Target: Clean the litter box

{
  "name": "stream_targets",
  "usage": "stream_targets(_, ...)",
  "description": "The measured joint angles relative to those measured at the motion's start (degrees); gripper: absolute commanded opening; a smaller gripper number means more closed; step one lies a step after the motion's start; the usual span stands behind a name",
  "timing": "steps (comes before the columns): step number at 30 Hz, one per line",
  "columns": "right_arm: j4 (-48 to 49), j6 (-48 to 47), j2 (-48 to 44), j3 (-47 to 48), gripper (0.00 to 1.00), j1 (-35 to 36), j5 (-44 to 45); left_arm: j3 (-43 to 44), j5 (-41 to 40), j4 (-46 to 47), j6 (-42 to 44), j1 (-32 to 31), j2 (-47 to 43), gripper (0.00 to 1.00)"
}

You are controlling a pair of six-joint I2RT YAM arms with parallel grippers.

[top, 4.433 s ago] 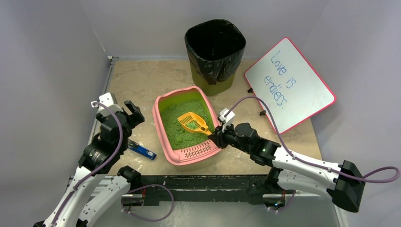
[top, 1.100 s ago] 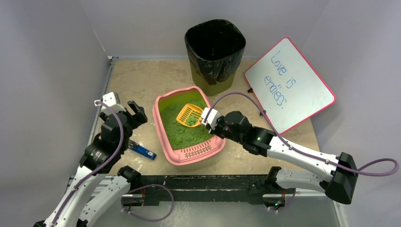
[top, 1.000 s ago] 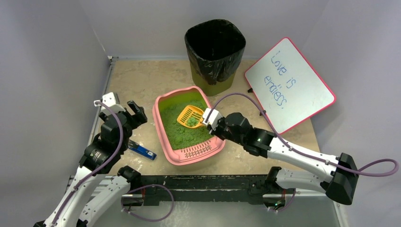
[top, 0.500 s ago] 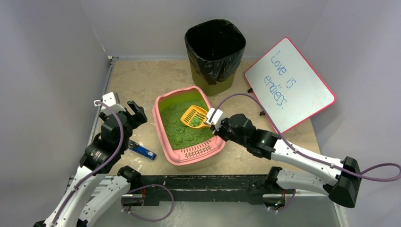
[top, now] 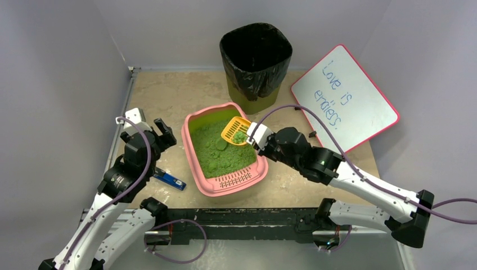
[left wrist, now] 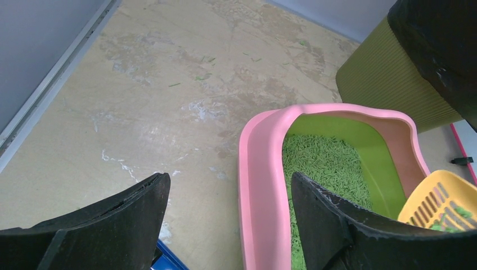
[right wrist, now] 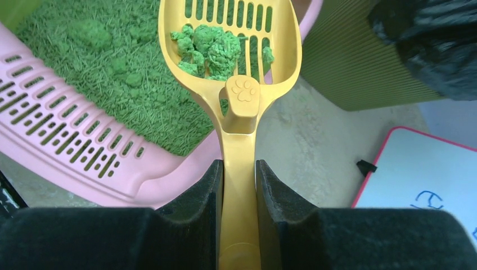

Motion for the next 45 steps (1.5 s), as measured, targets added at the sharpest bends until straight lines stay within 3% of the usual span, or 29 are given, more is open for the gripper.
stream_targets(13,-8.7,5.7,2.8,14.1,0.0,0.0,0.3,0.0,0.0,0.0,0.0,0.0,-0.3,0.78)
stream_targets(22,-14.4,8.8,10.8,29.1,0.0,0.0,2.5,0.0,-0.1,0.0,0.0,0.0,-1.2,0.77)
stream_targets(27,-15.9,9.5,13.9,31.9,0.0,-0.5,3.6,0.0,-0.1,0.0,0.0,0.0,-1.2,0.79)
stream_targets(45,-20.9,8.5,24.1,50.6,0.0,-15.6,-2.9,0.0,1.2,-0.2,0.1,0.0,-0.4,0.8)
